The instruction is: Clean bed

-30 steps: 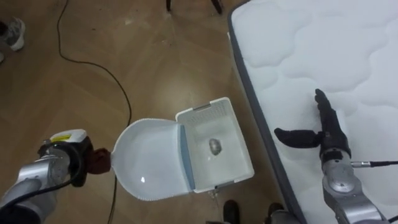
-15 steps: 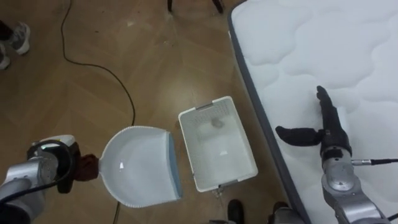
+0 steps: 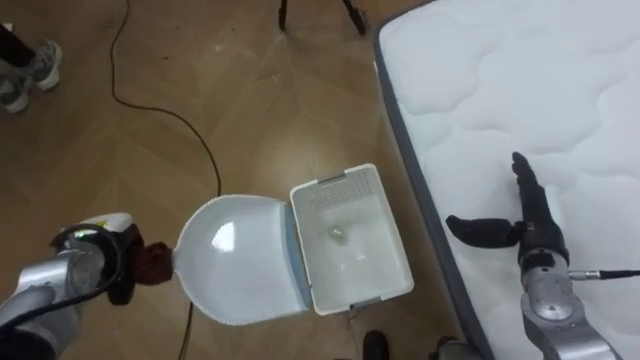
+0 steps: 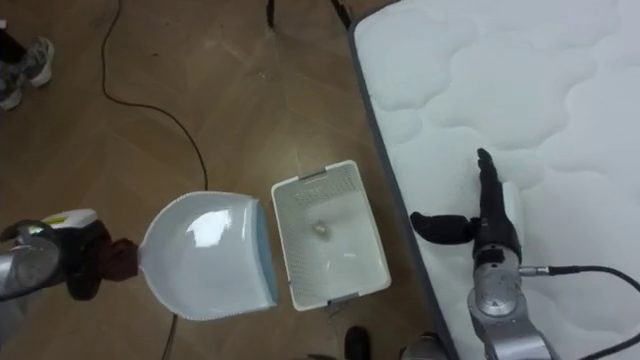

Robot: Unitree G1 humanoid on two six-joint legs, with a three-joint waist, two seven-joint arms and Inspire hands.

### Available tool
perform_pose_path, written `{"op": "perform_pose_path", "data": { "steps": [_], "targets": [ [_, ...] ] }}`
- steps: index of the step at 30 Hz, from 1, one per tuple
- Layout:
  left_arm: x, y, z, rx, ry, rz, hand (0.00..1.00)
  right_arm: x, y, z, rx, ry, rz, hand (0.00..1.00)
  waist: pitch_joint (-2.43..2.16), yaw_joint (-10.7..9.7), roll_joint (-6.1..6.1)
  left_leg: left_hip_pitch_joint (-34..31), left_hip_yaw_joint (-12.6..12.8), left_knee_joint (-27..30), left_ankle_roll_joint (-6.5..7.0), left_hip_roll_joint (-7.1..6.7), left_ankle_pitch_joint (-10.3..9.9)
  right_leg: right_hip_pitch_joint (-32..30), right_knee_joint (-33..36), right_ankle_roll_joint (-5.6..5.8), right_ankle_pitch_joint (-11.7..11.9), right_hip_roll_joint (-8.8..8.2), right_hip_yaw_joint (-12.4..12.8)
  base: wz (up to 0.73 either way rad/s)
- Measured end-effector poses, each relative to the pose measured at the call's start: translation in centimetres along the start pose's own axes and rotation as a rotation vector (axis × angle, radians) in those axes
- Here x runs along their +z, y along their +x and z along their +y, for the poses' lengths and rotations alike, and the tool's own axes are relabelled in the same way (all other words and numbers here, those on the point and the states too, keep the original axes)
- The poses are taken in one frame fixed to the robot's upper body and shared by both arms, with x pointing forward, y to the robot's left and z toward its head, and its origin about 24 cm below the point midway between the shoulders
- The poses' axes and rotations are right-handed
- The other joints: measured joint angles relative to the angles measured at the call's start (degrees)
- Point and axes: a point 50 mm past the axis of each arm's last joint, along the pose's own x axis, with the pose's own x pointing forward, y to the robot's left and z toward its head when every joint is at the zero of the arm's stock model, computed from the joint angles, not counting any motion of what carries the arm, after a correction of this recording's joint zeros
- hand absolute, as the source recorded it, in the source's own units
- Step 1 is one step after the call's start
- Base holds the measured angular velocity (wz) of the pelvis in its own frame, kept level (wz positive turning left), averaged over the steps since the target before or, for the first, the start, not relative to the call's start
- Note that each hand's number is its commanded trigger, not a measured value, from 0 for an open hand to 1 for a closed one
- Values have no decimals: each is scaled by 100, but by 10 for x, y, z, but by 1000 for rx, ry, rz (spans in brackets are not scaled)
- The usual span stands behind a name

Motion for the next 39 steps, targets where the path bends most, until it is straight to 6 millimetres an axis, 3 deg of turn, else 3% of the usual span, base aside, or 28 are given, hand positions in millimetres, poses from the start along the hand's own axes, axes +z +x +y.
{"op": "perform_pose_path", "data": {
  "steps": [2, 5, 8, 14, 19, 20, 22, 23, 24, 25, 26, 27, 30, 31, 33, 34, 37, 39],
  "targets": [
    [11, -6, 1, 27, -4, -72, 100, -9, -5, -1, 11, 22, 34, 0, -40, 81, -113, 166, 73, -42, 2, 71, -47, 168, -153, -3, 41, 54, 62, -29],
    [23, -19, -13, 44, -156, -172, 100, -27, -17, -3, 27, 56, 103, 0, -130, 236, -314, 630, 344, -296, 21, 170, -91, 494, -368, 2, 99, 187, 311, -54],
    [34, -23, -31, 11, -293, -231, 100, -49, -28, -6, 34, 56, 189, 0, -152, 261, -363, 1154, 520, -447, 17, 309, -208, 997, -752, 5, 220, 357, 464, -51],
    [44, -36, -30, 46, -511, -337, 100, -65, -46, -11, 60, 36, 245, 0, -205, 236, -587, 1665, 966, -602, -6, 508, -334, 1386, -1031, -15, 374, 558, 845, -47],
    [57, -38, -33, 52, -588, -385, 100, -60, -53, -9, 75, 52, 217, 0, -188, 302, -759, 2087, 1767, -625, -5, 746, -529, 1465, -981, -86, 515, 682, 868, -90],
    [60, -38, -34, 58, -601, -389, 100, -55, -52, -8, 78, 59, 199, 0, -189, 359, -775, 2163, 2051, -628, -9, 827, -583, 1436, -990, -109, 599, 735, 882, -124],
    [61, -38, -34, 68, -608, -392, 100, -51, -50, -6, 80, 60, 182, 0, -192, 356, -777, 2226, 2426, -625, -3, 966, -658, 1426, -1069, -155, 778, 817, 790, -120],
    [61, -38, -34, 77, -613, -389, 100, -51, -50, -5, 85, 59, 181, 0, -204, 376, -784, 2264, 2732, -641, -4, 1070, -699, 1456, -1134, -210, 888, 818, 604, -126],
    [59, -39, -36, 80, -623, -383, 100, -49, -49, -3, 99, 60, 180, 0, -204, 422, -781, 2325, 3113, -667, 8, 1163, -729, 1443, -924, -221, 840, 748, 217, -124],
    [58, -39, -38, 76, -628, -380, 100, -49, -49, -3, 105, 61, 179, 0, -208, 419, -776, 2364, 3263, -695, 6, 1183, -737, 1448, -719, -200, 730, 682, 22, -117],
    [59, -40, -39, 70, -649, -386, 100, -46, -48, -3, 109, 64, 171, 0, -213, 411, -774, 2452, 3579, -793, 4, 1202, -738, 1510, -355, -158, 523, 527, -279, -124],
    [59, -41, -41, 62, -683, -396, 100, -44, -47, -1, 115, 68, 160, 0, -208, 433, -787, 2549, 3932, -888, -9, 1209, -734, 1617, -103, -80, 360, 382, -461, -137],
    [60, -41, -42, 62, -747, -405, 100, -39, -44, 3, 124, 85, 147, 0, -210, 445, -788, 2677, 4539, -966, -56, 1220, -748, 1981, -299, 40, 136, 183, -733, -122],
    [60, -41, -42, 68, -758, -408, 100, -38, -44, 3, 123, 94, 147, 0, -206, 389, -795, 2673, 4598, -962, -58, 1220, -746, 2023, -457, 35, 127, 184, -769, -73],
    [63, -41, -42, 79, -818, -417, 100, -38, -44, 2, 115, 116, 150, 0, -196, 295, -826, 2645, 4791, -900, -61, 1235, -748, 2013, -848, -114, 108, 209, -845, -63],
    [64, -41, -43, 76, -829, -420, 100, -39, -44, 1, 112, 123, 154, 0, -199, 261, -821, 2644, 4794, -897, -62, 1246, -748, 2011, -886, -132, 117, 220, -836, -47],
    [67, -42, -45, 78, -853, -424, 100, -40, -45, 2, 112, 142, 162, 0, -207, 220, -818, 2661, 4775, -863, -90, 1301, -731, 1979, -1003, -167, 135, 344, -607, -46],
    [68, -42, -48, 100, -877, -410, 100, -39, -46, 7, 137, 147, 158, 0, -223, 274, -824, 2650, 4629, -789, -108, 1323, -719, 1887, -1020, -199, 207, 433, -377, -70]
  ]
}}
